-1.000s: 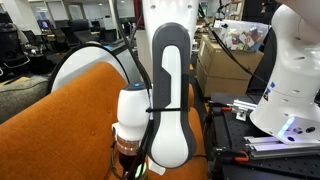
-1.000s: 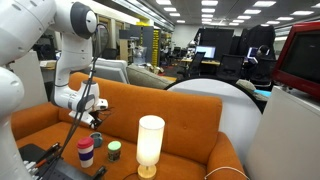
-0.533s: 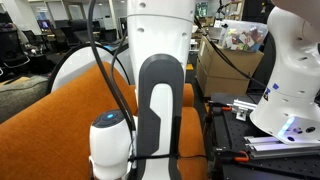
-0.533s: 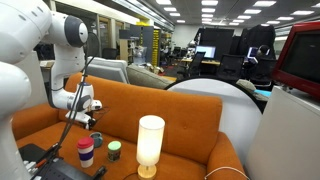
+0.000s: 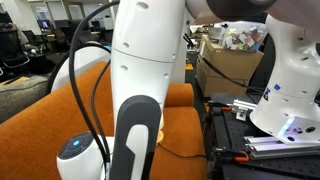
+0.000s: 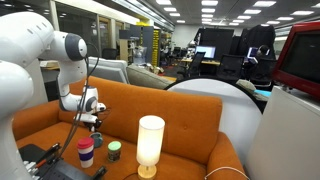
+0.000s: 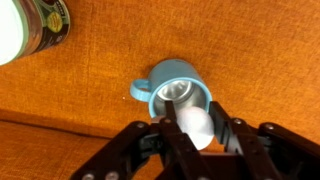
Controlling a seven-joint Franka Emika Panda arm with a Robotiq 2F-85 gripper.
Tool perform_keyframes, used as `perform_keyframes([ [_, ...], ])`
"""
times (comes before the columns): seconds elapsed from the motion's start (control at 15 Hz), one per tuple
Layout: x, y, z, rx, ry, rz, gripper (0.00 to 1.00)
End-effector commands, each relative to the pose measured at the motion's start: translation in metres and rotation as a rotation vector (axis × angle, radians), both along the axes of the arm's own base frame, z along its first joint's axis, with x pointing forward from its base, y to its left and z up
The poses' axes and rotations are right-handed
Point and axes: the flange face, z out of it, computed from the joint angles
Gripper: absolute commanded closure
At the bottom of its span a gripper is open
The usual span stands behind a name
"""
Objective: Put the white thing on the couch in the blue cup
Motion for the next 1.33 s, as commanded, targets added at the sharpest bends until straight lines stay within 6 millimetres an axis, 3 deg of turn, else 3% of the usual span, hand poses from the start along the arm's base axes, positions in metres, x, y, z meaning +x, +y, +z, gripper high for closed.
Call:
perform_keyframes([
  [0.0,0.025,0.006,-0.016,-0.056,0.016,0.012,0.87],
  [0.2,0.039,0.009,-0.031,-0.088,0.037,0.017,0.87],
  [0.67,0.048,0.013,-0.061,-0.124,0.103,0.019,0.87],
  [1.27,0.053,0.026,-0.064,-0.113,0.141,0.029,0.87],
])
